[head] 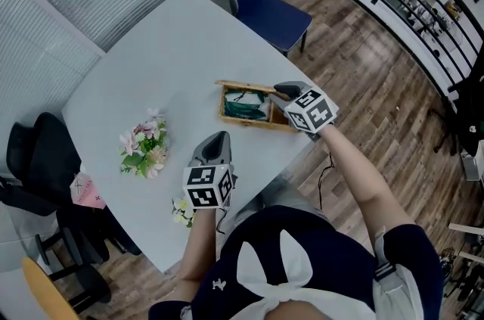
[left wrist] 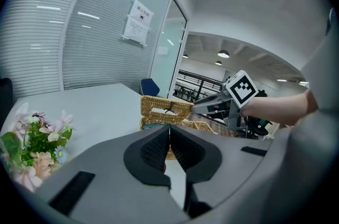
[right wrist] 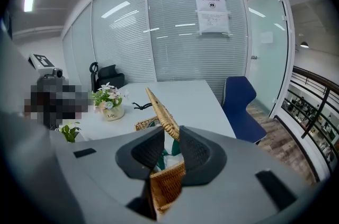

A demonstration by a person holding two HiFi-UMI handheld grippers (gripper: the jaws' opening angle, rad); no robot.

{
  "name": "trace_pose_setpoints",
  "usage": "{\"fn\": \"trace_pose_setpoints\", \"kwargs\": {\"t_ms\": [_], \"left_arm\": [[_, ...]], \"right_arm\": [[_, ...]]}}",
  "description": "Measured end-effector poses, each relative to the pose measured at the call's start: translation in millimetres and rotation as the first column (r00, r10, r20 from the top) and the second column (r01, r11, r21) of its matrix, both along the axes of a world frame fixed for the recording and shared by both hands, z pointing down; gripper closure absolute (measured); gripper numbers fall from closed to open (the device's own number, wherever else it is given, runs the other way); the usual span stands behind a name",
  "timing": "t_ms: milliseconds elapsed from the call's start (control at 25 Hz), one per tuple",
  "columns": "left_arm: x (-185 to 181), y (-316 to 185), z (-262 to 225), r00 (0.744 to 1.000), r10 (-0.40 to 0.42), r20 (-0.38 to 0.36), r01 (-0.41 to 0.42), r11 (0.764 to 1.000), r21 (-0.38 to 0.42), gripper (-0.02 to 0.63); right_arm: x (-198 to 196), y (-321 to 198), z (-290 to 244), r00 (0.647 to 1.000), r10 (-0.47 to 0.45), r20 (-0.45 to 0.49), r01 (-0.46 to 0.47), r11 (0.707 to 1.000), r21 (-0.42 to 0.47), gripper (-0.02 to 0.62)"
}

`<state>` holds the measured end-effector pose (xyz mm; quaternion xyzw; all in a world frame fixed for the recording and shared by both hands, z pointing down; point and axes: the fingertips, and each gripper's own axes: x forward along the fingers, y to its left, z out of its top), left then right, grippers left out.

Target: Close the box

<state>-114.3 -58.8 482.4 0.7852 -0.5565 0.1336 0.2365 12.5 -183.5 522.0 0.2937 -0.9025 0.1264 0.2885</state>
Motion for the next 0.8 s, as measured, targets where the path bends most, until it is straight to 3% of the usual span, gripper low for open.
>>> {"fn": "trace_pose_setpoints", "kwargs": {"t_ms": [800], "left_arm": [[0.6,6.1,1.3,1.0,0.004,0.003,-0.004,1.0,-0.008,0.583]], "right_arm": [[-3.4,16.2,10.2,0.996,-0.052,-0.071,0.053,0.998,0.019,0.494]]}}
